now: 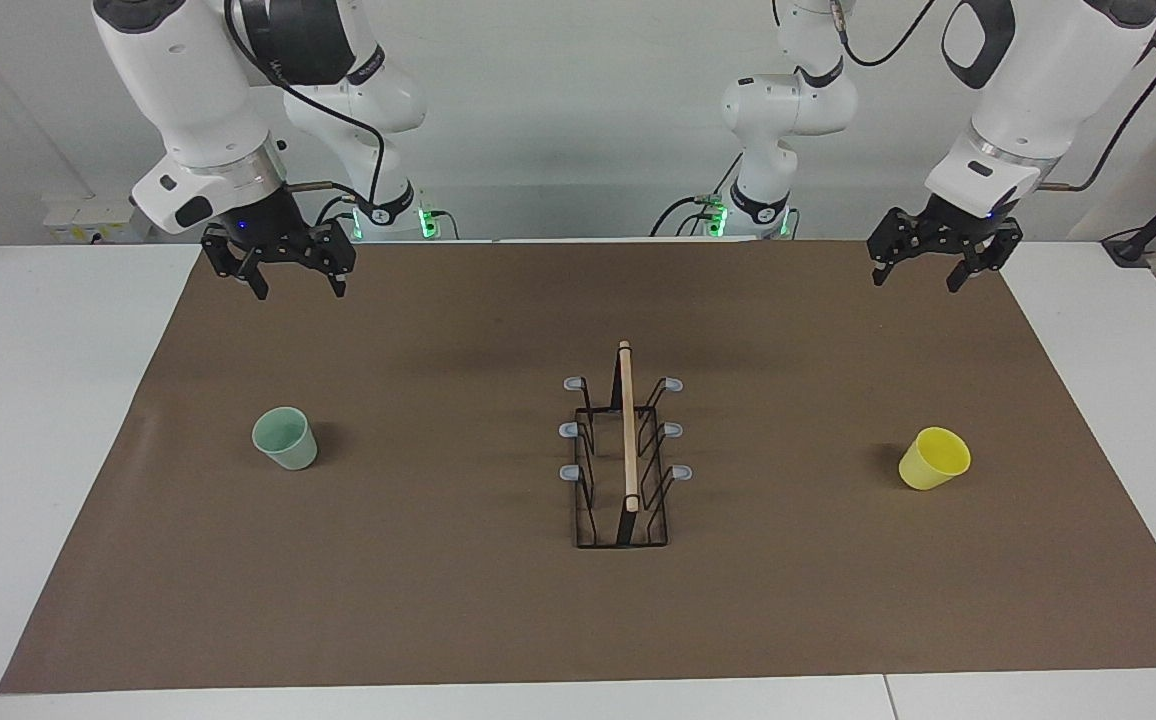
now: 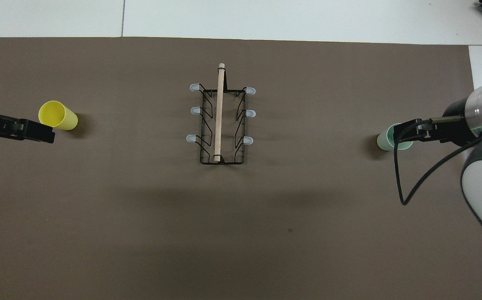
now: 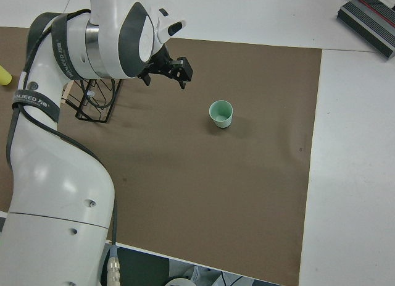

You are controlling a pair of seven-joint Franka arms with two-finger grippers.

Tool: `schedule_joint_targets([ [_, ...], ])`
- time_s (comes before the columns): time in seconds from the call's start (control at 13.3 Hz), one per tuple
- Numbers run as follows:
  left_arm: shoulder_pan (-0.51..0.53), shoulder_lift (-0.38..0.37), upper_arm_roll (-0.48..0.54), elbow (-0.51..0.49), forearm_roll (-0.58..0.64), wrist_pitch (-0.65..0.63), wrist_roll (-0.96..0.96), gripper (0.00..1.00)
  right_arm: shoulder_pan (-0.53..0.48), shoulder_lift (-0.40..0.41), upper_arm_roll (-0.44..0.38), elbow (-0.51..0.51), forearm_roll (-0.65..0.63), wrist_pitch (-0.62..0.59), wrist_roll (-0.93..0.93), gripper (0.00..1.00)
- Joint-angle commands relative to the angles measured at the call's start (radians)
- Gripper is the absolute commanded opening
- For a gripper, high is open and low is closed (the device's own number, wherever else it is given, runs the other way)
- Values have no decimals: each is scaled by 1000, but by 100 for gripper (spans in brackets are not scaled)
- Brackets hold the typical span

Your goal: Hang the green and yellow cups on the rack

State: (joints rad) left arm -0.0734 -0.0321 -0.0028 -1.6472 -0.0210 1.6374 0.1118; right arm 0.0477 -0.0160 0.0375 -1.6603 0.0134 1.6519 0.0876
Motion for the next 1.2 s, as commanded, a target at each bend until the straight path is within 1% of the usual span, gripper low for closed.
schedule_joint_targets([
  [0.0,3,-26,1,-25,12,4,9,100,-2,18,-1,22,-4,-6,11,100],
  [0.53,-2,-26,1,-23,4,-2,-14,100,-3,18,-2,22,-4,-4,8,100],
  [0.75,3,-2,1,-10,-1,-2,-40,100,-3,19,-1,22,-4,-4,8,100],
  [0.83,4,20,1,4,3,-4,-40,100,-5,19,-1,22,-4,-4,8,100],
  [0.98,6,84,6,65,6,-14,-40,100,-12,19,-2,22,-4,-3,6,100],
  [1.13,21,177,13,151,12,-34,-41,100,-16,19,-1,22,-6,-1,6,100],
])
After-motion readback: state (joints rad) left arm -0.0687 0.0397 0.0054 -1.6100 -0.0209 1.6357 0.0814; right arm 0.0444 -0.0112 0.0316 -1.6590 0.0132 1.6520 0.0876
